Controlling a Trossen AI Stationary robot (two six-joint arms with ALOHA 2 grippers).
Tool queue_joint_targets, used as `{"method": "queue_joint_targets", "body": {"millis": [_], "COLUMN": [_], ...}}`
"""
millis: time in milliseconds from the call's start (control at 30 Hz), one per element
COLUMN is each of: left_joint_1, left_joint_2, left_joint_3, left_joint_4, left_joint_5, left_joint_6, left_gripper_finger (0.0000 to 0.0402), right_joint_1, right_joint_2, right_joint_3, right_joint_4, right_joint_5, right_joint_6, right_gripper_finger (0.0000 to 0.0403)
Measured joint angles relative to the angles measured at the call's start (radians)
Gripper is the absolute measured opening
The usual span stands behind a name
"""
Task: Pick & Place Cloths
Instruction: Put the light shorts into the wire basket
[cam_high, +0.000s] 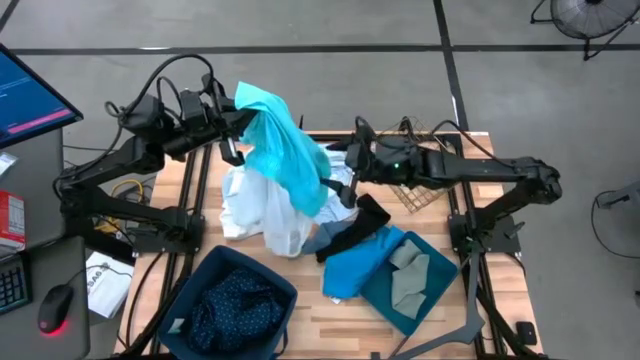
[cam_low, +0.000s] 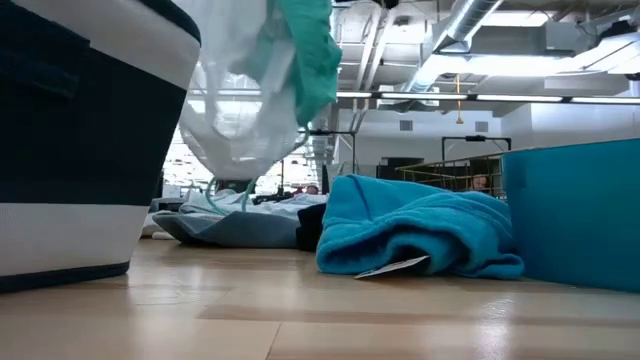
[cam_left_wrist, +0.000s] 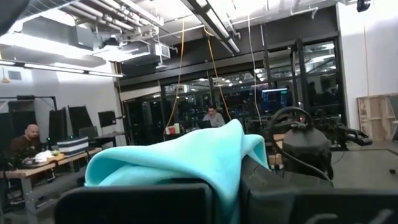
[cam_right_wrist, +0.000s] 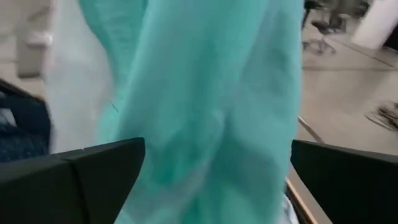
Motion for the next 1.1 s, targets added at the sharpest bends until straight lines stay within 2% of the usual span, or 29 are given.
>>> {"method": "queue_joint_targets", "body": {"millis": [133,433,567,733,800,900,967,1067,1100], "left_joint_1": [-0.001,-0.014,-0.05,-0.111,-0.129,-0.155,-0.167,-0.177,-0.177], "left_joint_2": [0.017,0.08,0.107,0.137,0.15,0.168,0.18,0.186,0.187], "left_joint_3": [0.0,0.0,0.0,0.0,0.0,0.0,0.0,0.0,0.001], "left_joint_4": [0.007,0.058,0.091,0.156,0.187,0.212,0.213,0.212,0.217], "left_joint_5": [0.007,0.104,0.156,0.175,0.181,0.182,0.182,0.182,0.182], "left_joint_6": [-0.001,-0.067,-0.107,-0.11,-0.11,-0.11,-0.11,-0.11,-0.11], "left_gripper_finger": [0.0,0.0,0.0,0.0,0.0,0.0,0.0,0.0,0.0], "right_joint_1": [-0.007,-0.01,-0.027,-0.056,-0.062,-0.063,-0.062,-0.072,-0.077], "right_joint_2": [0.044,0.186,0.218,0.231,0.23,0.23,0.231,0.225,0.218], "right_joint_3": [0.0,-0.001,-0.001,0.008,0.02,0.035,0.047,0.076,0.086], "right_joint_4": [0.079,0.283,0.353,0.356,0.36,0.357,0.353,0.346,0.326], "right_joint_5": [-0.073,-0.077,-0.084,-0.136,-0.153,-0.156,-0.174,-0.277,-0.307], "right_joint_6": [0.019,0.019,0.022,0.027,0.026,0.025,0.023,0.021,0.021], "right_gripper_finger": [0.039,0.0394,0.0391,0.0373,0.0347,0.0275,0.0201,0.0054,0.0029]}}
